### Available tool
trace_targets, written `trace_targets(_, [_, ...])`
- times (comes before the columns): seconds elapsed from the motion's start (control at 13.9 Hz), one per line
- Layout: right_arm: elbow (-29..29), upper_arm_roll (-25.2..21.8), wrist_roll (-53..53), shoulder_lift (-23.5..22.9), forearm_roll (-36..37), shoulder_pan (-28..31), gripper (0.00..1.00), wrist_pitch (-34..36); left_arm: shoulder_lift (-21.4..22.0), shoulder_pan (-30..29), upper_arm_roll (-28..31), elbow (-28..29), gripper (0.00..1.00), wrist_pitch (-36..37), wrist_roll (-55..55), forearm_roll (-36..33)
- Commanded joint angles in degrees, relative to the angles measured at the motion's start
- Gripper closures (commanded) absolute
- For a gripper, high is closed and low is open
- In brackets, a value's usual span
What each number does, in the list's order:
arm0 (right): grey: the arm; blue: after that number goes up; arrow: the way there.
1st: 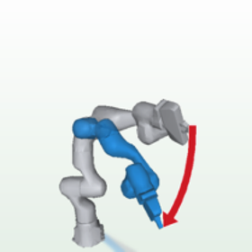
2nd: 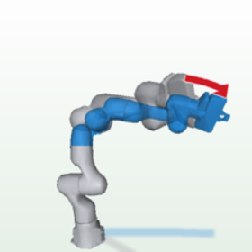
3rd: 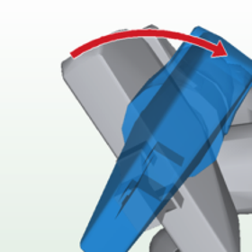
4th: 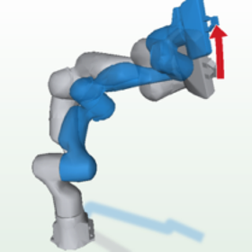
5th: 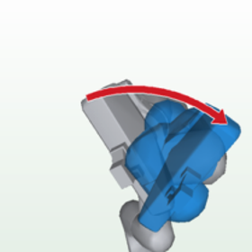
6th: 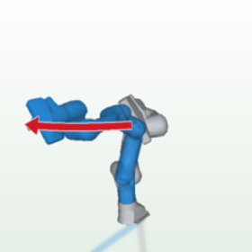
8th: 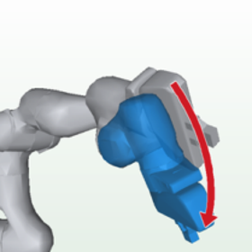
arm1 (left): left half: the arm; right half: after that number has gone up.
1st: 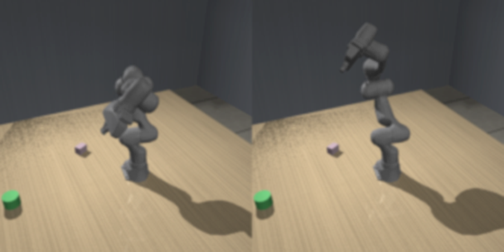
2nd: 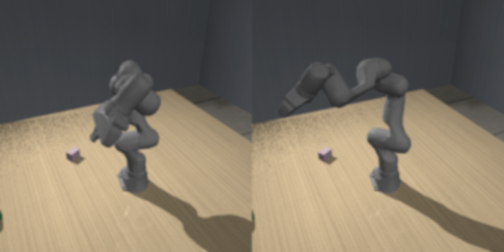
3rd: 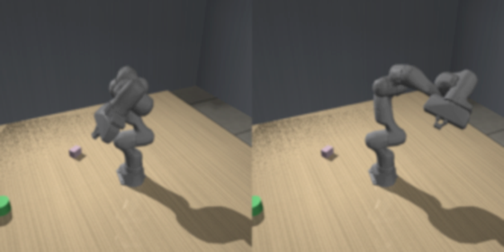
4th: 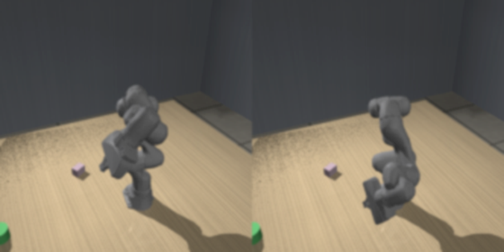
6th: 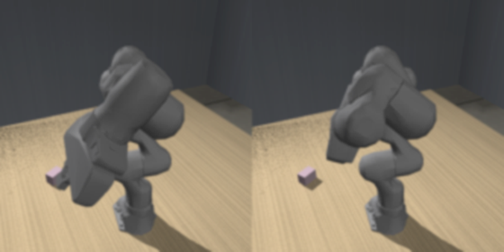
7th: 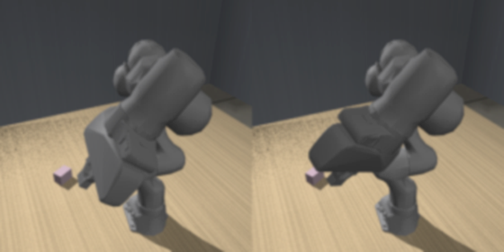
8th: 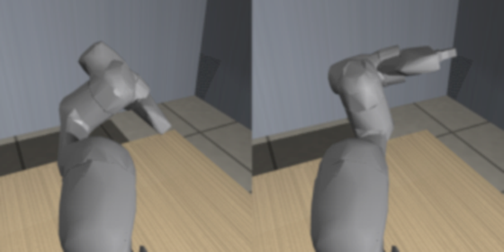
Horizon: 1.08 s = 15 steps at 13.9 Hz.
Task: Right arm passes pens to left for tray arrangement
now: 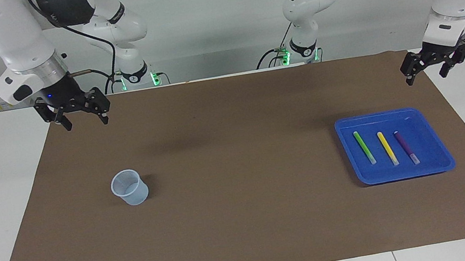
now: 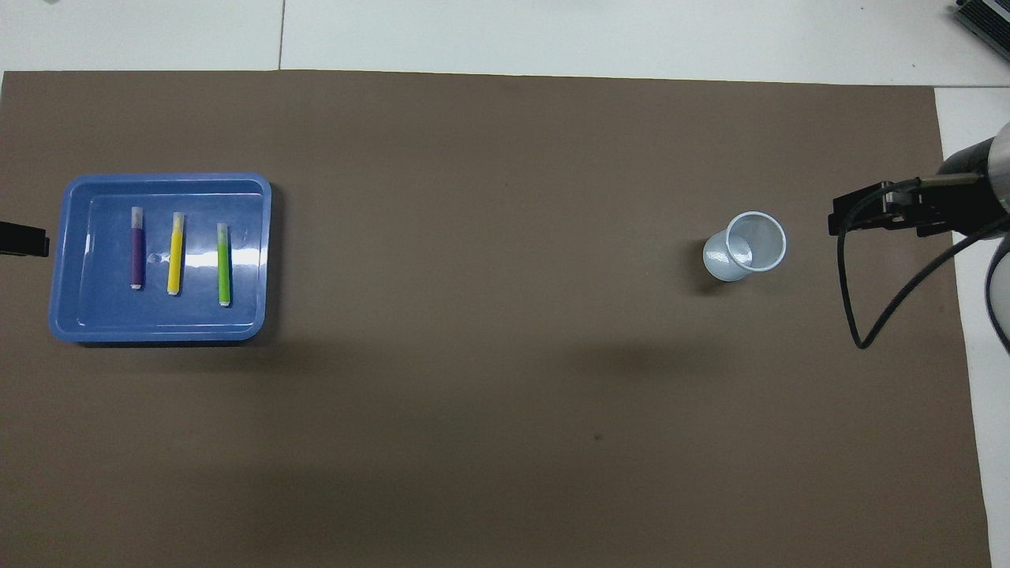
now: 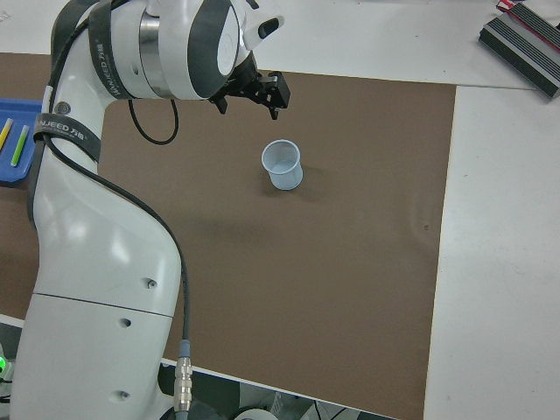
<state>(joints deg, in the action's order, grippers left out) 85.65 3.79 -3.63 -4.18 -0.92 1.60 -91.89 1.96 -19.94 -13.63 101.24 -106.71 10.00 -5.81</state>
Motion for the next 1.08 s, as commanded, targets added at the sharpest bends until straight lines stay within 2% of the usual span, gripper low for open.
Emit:
trace_targets(0.0, [1.27, 0.61, 1.0, 1.28, 0.13, 0.78, 0.0, 0.4, 3.04, 0.96, -0.52, 0.63, 0.0, 3.86, -0.95, -0.43])
trace_targets(0.22, [1.27, 0.61, 1.0, 1.37, 0.13, 0.78, 0.0, 0.57, 6.21, 2.28, -0.52, 0.54, 0.0, 10.36, -2.52, 5.88])
trace_targets(0.5, [1.36, 0.61, 1.0, 1.37, 0.13, 0.78, 0.0, 0.49, 7.71, 5.96, -1.66, -2.09, 0.0, 17.05, -2.7, 6.25])
trace_targets(1.0, [1.36, 0.61, 1.26, 1.37, 0.13, 0.87, 0.0, 0.31, 7.45, 7.2, -3.07, -4.38, 0.0, 15.84, -5.52, 7.04])
